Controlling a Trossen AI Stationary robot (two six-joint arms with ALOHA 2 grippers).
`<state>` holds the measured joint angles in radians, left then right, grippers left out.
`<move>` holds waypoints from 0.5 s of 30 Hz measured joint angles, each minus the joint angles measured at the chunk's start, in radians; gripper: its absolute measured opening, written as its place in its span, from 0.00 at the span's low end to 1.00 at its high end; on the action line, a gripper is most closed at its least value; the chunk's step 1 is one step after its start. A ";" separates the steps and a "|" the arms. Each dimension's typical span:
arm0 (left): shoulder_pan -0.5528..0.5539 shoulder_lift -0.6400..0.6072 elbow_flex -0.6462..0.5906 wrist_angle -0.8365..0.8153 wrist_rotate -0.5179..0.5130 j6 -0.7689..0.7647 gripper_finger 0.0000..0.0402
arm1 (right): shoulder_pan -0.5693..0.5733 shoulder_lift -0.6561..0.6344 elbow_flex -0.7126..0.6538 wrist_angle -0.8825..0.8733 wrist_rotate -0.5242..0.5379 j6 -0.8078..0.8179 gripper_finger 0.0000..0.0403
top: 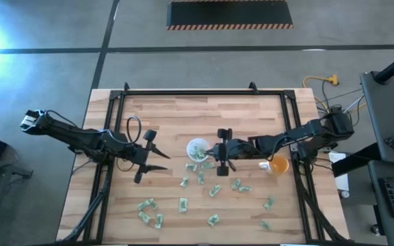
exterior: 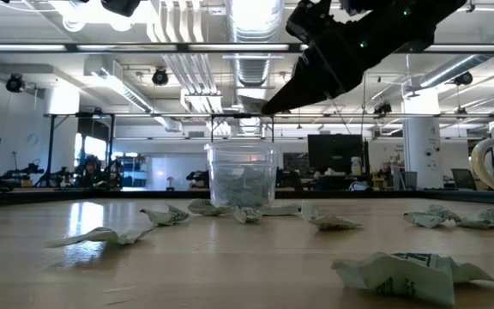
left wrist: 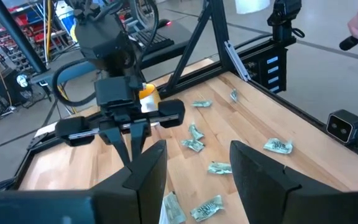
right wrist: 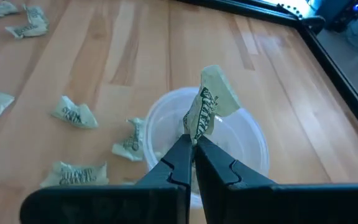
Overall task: Pick and place Stevia / Truvia into bins
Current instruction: Put the light green stevia packet into the transparent container
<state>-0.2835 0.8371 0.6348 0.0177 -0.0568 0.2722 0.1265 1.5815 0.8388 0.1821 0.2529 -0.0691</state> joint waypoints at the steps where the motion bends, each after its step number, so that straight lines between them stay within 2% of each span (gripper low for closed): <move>1: 0.000 0.000 0.000 0.000 0.000 0.000 0.40 | 0.000 0.011 0.012 0.002 0.000 -0.007 0.02; 9: 0.000 0.000 -0.001 -0.001 0.000 0.000 0.40 | -0.013 0.083 0.080 -0.012 0.008 -0.017 0.02; 15: 0.000 0.001 -0.001 -0.002 0.000 -0.002 0.40 | -0.024 0.091 0.092 -0.034 0.009 -0.004 0.03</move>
<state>-0.2836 0.8385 0.6334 0.0160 -0.0566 0.2703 0.1028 1.6727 0.9306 0.1486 0.2623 -0.0733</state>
